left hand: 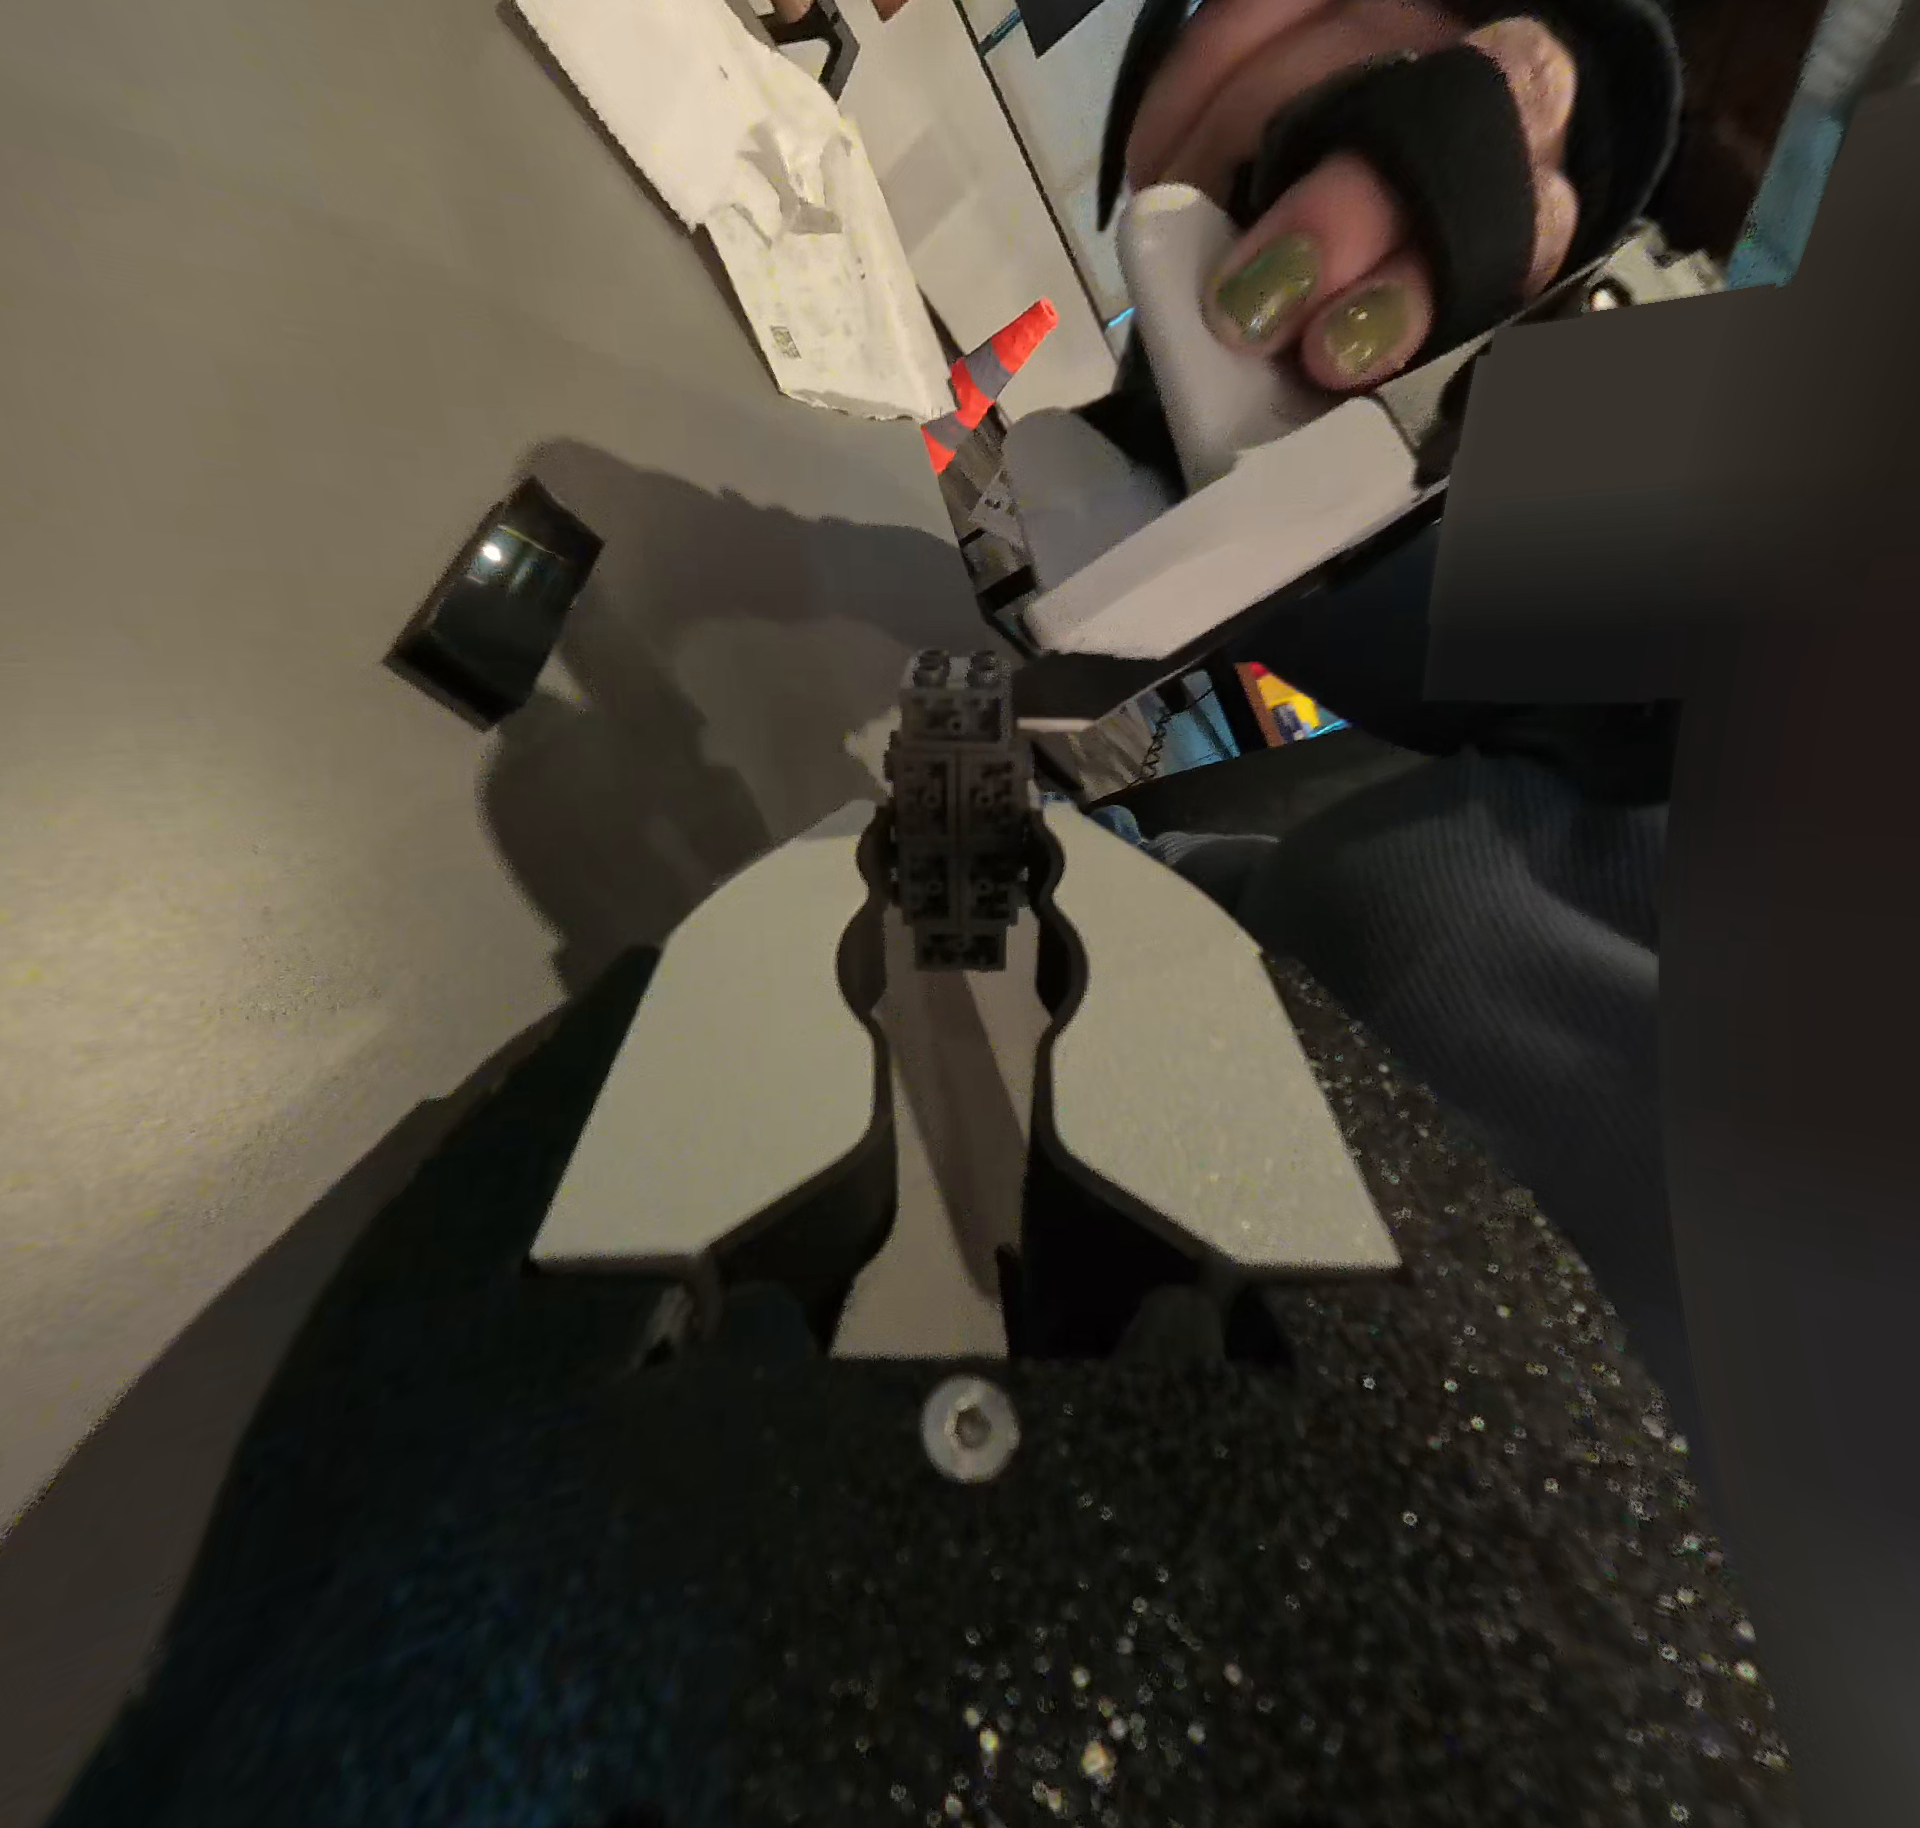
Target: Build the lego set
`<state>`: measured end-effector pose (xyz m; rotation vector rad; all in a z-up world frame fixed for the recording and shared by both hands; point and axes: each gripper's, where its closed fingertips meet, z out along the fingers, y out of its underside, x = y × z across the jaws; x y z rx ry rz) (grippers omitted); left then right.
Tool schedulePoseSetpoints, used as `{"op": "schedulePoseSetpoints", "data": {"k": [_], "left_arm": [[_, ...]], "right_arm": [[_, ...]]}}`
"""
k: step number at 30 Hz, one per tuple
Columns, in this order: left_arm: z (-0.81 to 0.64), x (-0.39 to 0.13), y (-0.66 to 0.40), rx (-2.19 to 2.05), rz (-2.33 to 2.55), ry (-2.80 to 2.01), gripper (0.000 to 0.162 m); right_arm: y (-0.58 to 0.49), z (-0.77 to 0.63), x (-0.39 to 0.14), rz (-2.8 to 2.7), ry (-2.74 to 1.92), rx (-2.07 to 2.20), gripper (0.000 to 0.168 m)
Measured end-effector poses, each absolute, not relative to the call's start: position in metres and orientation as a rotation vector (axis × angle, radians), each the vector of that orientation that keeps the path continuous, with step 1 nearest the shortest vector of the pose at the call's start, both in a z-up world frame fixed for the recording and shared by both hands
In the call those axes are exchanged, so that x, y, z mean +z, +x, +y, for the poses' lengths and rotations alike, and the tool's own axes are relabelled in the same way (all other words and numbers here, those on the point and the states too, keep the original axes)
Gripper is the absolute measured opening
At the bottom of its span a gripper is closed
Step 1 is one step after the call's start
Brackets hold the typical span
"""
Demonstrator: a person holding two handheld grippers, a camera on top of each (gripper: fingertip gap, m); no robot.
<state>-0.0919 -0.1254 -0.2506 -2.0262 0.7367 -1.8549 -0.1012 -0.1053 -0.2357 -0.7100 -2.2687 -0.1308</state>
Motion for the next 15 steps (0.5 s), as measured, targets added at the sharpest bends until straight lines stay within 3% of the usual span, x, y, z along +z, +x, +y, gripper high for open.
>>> {"op": "schedulePoseSetpoints", "data": {"k": [15], "left_arm": [[-0.1296, -0.2492, -0.0972, -1.966, 0.665, -2.038, 0.024]], "right_arm": [[-0.1074, -0.1058, -0.2377, -2.495, -0.503, -0.211, 0.017]]}}
